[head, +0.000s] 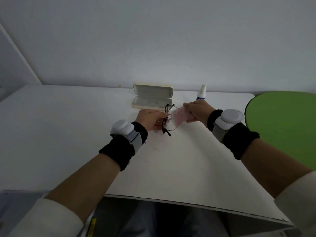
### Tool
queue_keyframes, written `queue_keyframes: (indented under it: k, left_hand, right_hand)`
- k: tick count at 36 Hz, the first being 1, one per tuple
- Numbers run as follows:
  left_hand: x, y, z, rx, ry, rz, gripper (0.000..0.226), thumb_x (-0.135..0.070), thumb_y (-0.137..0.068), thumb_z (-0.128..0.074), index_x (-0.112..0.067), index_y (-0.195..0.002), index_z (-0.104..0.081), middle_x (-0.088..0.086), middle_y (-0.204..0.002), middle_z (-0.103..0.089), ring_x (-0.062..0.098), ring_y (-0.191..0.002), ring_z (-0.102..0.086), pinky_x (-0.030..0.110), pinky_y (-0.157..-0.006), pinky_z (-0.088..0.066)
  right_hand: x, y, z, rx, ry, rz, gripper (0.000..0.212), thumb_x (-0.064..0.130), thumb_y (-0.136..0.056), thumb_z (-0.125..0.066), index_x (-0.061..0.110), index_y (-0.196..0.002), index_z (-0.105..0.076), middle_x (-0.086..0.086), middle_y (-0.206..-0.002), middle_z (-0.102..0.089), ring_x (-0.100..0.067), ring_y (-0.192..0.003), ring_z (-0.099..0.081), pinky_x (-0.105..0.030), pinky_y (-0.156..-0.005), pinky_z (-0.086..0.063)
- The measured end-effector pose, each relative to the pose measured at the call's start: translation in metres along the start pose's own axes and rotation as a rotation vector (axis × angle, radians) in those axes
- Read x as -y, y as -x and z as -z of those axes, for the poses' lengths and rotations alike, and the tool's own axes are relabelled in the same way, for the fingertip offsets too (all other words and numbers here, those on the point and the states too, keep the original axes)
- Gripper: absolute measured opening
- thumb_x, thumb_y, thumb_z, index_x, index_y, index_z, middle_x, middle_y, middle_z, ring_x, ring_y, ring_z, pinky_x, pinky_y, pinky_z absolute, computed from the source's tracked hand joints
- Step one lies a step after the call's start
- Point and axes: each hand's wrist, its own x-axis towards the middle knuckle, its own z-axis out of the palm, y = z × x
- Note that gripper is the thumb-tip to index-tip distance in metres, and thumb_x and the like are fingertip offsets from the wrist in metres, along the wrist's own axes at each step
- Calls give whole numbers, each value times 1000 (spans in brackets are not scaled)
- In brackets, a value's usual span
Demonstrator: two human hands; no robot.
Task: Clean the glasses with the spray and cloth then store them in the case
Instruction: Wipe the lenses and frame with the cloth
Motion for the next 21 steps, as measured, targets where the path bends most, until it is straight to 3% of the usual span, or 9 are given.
queue_keyframes:
  k: [5,8,11,14,16,21]
  left_hand:
    - [1,1,0,-19,-5,5,15,-2,-84,-67,7,-95,-64,27,-94,-66,25,-61,-60,25,-54,-54]
    - [3,0,1,-29,-10,3,17,-2,-83,-68,7,-97,-65,31,-102,-66,25,-63,-61,26,-57,-55]
    - [3,-1,3,-27,-9,8,14,-2,-84,-68,6,-96,-64,31,-103,-66,25,-64,-61,27,-58,-56]
    - [4,-2,3,-23,-10,9,11,-2,-84,-67,5,-92,-64,27,-96,-67,24,-62,-62,27,-57,-56]
    - [3,-3,4,-16,-4,9,6,-2,-84,-67,3,-83,-63,26,-92,-67,23,-59,-63,27,-56,-56]
    - [3,-4,4,-1,0,12,9,-1,-85,-66,0,-78,-62,23,-86,-66,21,-57,-63,27,-55,-56]
  right_hand:
    - [4,-1,-2,17,-124,-35,33,17,-96,-58,-10,-116,-57,-15,-87,-60,-24,-69,-63,-33,-65,-59]
    - [6,1,-1,54,-207,-31,30,14,-96,-58,-9,-114,-58,-19,-92,-62,-26,-71,-64,-31,-58,-58]
    - [8,4,0,85,-298,-24,13,3,-92,-46,-3,-96,-57,-19,-83,-66,-29,-70,-67,-33,-57,-59]
    - [10,5,-1,75,-394,-35,16,-3,-90,-35,6,-83,-46,-12,-63,-59,-28,-62,-66,-37,-58,-61]
    - [10,5,-2,73,-429,-33,19,-6,-91,-34,7,-81,-44,-12,-65,-55,-29,-61,-65,-39,-59,-62]
    - [5,2,-2,150,-375,5,21,-16,-85,-41,-3,-78,-56,-20,-78,-71,-27,-69,-74,-30,-62,-60]
